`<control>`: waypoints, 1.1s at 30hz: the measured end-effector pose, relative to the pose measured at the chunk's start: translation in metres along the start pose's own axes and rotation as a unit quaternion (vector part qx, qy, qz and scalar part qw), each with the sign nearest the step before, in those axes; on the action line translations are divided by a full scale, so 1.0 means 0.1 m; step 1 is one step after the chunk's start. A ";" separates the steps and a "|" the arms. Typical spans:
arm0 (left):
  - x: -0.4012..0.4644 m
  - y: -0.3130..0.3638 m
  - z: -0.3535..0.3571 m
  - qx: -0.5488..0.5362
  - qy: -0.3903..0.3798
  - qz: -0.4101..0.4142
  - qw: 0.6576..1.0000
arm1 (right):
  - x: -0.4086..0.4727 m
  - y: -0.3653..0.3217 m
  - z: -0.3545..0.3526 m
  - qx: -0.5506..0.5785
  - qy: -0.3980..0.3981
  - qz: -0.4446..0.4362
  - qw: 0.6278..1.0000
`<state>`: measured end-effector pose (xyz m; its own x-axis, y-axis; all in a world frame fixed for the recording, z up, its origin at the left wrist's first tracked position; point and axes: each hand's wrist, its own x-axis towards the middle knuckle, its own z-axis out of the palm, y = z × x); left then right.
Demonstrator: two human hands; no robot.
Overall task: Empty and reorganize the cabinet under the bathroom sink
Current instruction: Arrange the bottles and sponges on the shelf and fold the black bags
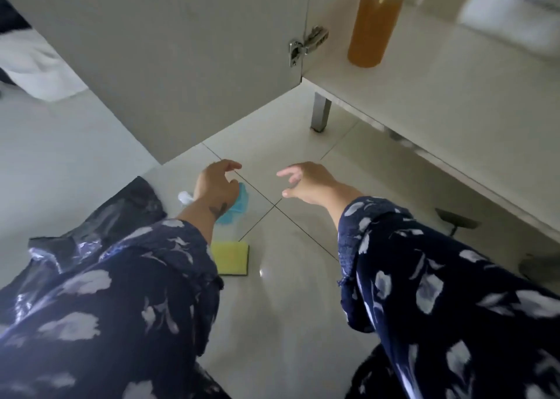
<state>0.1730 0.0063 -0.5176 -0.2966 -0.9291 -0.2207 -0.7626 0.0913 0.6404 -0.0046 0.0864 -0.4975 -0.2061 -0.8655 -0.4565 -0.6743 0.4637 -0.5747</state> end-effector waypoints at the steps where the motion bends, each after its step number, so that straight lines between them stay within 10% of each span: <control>1: -0.02 -0.10 -0.04 0.009 0.020 -0.010 1.000 | 0.06 -0.04 0.08 -0.009 -0.004 -0.012 1.000; 19: -0.12 -1.33 0.14 -0.028 0.124 -0.195 0.973 | 1.00 -0.28 1.27 -0.071 0.005 -0.080 0.994; 33: 0.37 -1.83 0.38 0.008 0.166 -0.161 0.973 | 1.55 0.00 1.85 0.024 0.104 -0.112 0.988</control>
<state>0.2794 -0.0315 -0.6708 0.1594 -0.9748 -0.1563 -0.7952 -0.2206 0.5648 0.0951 -0.0127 -0.6936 -0.2005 -0.9654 -0.1670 -0.6864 0.2600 -0.6791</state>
